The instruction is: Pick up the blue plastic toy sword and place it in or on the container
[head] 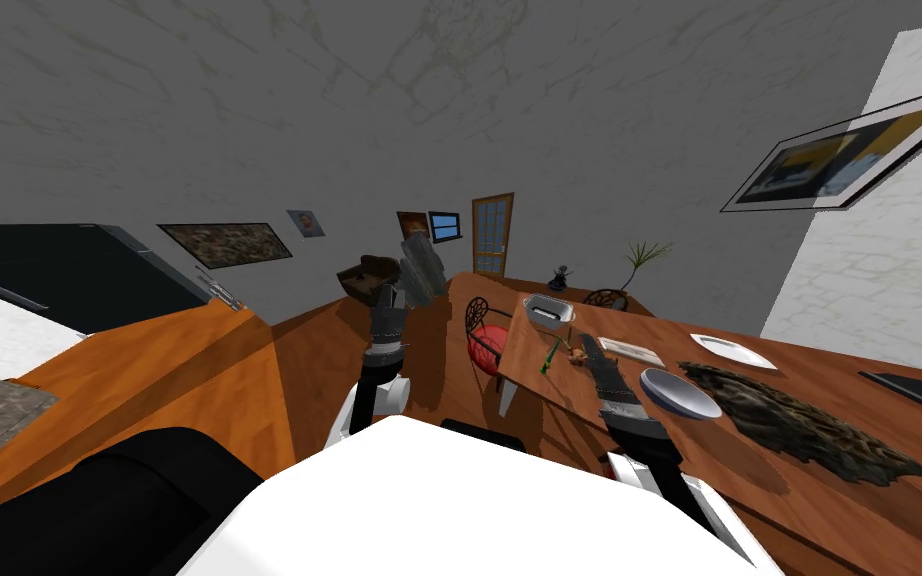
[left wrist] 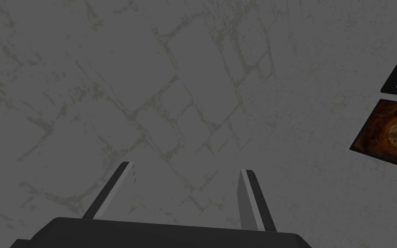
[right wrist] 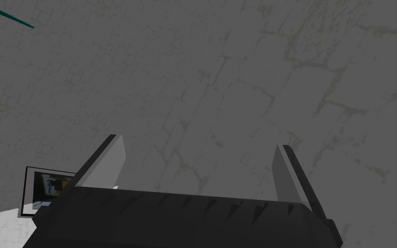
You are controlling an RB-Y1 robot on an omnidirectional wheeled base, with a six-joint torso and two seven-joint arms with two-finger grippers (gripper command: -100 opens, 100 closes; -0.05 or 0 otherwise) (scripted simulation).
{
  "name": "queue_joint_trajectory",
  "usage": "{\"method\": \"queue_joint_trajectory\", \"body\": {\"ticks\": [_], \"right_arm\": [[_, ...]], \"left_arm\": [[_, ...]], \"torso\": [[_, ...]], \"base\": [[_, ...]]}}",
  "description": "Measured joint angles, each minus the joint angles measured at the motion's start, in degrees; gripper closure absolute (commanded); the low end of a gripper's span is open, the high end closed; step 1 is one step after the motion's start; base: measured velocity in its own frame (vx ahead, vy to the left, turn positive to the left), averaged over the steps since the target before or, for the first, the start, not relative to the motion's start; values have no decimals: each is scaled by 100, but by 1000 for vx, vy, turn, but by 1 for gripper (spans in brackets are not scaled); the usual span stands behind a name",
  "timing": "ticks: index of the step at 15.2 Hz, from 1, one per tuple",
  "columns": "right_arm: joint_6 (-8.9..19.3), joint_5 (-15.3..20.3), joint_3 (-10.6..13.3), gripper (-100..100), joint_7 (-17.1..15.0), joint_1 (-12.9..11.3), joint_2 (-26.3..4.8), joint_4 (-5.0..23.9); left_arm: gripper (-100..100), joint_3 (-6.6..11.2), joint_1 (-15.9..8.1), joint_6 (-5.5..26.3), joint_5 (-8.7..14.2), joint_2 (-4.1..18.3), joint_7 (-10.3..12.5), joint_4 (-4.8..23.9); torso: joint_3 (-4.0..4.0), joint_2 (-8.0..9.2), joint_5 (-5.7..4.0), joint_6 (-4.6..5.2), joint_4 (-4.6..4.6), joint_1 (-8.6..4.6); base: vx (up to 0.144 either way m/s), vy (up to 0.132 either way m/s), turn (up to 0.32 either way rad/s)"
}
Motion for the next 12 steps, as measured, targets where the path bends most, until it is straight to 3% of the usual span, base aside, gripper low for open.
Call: {"method": "queue_joint_trajectory", "body": {"ticks": [12], "right_arm": [[-7,498,-284,-100,1175,-462,59,1249]], "left_arm": [[0,0,0,0,0,0,0,0]], "torso": [[-4,-7,-1,0,-2,-3]], "base": [[17,77,-17]]}}
